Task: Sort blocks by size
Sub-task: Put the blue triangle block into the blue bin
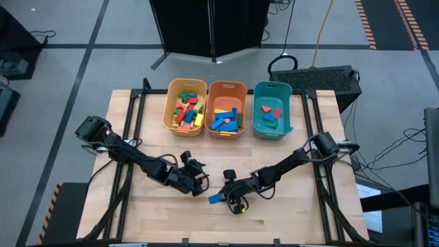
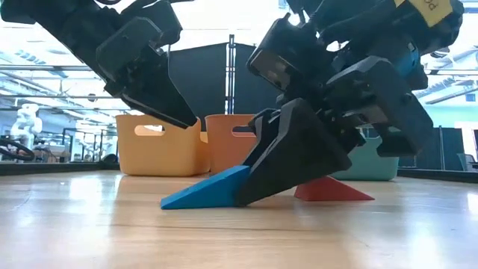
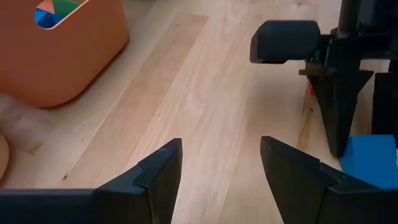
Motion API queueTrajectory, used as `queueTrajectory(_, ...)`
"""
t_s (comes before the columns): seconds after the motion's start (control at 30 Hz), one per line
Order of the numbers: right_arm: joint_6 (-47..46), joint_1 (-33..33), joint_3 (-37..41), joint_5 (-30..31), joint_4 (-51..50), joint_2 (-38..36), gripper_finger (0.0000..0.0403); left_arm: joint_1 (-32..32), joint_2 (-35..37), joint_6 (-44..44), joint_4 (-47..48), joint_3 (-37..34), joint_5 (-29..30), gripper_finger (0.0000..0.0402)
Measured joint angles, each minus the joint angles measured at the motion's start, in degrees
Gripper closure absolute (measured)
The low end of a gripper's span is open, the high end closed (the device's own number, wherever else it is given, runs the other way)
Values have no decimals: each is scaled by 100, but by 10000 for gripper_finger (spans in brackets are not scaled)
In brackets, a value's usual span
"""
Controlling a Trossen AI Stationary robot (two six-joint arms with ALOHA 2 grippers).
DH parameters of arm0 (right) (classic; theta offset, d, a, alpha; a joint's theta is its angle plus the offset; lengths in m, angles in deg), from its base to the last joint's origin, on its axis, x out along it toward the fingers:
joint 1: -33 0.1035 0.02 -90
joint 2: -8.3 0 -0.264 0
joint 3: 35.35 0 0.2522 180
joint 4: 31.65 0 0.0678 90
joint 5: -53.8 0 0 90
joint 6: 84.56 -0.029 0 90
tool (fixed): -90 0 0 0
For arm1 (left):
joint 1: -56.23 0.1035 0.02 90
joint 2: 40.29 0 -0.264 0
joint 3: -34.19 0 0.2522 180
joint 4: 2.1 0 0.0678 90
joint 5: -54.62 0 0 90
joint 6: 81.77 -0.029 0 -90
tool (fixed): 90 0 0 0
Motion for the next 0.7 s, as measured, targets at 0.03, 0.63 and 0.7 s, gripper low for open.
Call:
queueTrajectory(0.03,12,0,2,4,-17,-23,282,0,0,0,4,0,0,183)
queueTrajectory(0.63,277,-45,7,650,-2911,-2249,283,-22,0,6,40,0,-4,183)
queueTrajectory(0.7,269,-44,7,888,-3380,-2591,283,-37,0,53,36,0,-4,183)
